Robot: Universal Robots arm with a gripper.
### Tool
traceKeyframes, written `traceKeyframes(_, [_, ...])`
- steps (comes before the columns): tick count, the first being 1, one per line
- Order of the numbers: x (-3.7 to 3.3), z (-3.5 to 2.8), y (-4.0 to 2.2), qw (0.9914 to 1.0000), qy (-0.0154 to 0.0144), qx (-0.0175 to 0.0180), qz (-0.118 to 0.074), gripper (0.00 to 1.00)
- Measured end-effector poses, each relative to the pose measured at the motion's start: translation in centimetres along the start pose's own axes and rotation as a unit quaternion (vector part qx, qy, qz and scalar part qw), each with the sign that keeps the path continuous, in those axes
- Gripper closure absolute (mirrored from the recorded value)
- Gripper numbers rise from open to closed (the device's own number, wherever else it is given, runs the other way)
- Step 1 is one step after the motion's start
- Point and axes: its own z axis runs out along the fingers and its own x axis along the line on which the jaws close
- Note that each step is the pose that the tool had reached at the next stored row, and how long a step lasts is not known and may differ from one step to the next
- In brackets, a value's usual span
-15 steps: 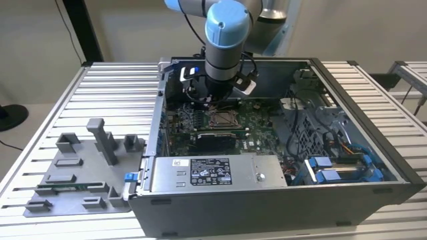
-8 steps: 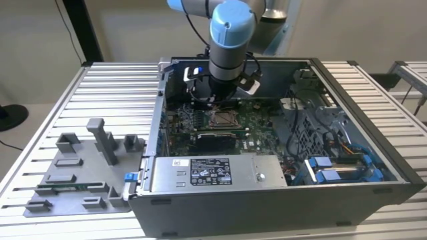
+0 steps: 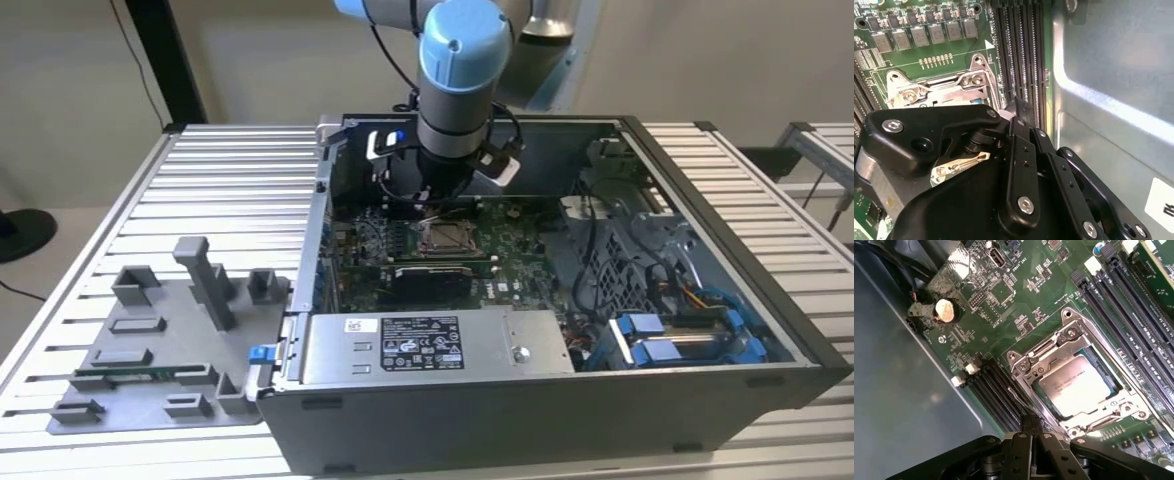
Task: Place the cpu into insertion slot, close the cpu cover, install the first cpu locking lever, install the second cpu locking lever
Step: 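Install the first cpu locking lever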
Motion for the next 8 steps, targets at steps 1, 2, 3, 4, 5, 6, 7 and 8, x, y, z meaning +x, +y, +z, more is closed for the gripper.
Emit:
traceKeyframes(1, [-0.26, -0.21, -0.32, 1.00000, 0.0024, 0.0019, 0.000, 1.00])
traceKeyframes(2, [-0.42, -0.30, -0.52, 0.99999, 0.0035, 0.0029, 0.000, 1.00])
traceKeyframes(3, [-0.58, -0.38, -0.73, 0.99998, 0.0045, 0.0037, 0.000, 1.00])
traceKeyframes(4, [-0.76, -0.46, -0.96, 0.99998, 0.0053, 0.0044, 0.000, 1.00])
traceKeyframes(5, [-0.94, -0.55, -1.19, 0.99997, 0.0061, 0.0050, 0.000, 1.00])
traceKeyframes(6, [-1.08, -0.64, -1.40, 0.99996, 0.0065, 0.0054, 0.000, 1.00])
traceKeyframes(7, [-1.24, -0.75, -1.62, 0.99996, 0.0069, 0.0057, 0.000, 1.00])
traceKeyframes(8, [-1.40, -0.85, -1.83, 0.99996, 0.0073, 0.0060, 0.000, 1.00])
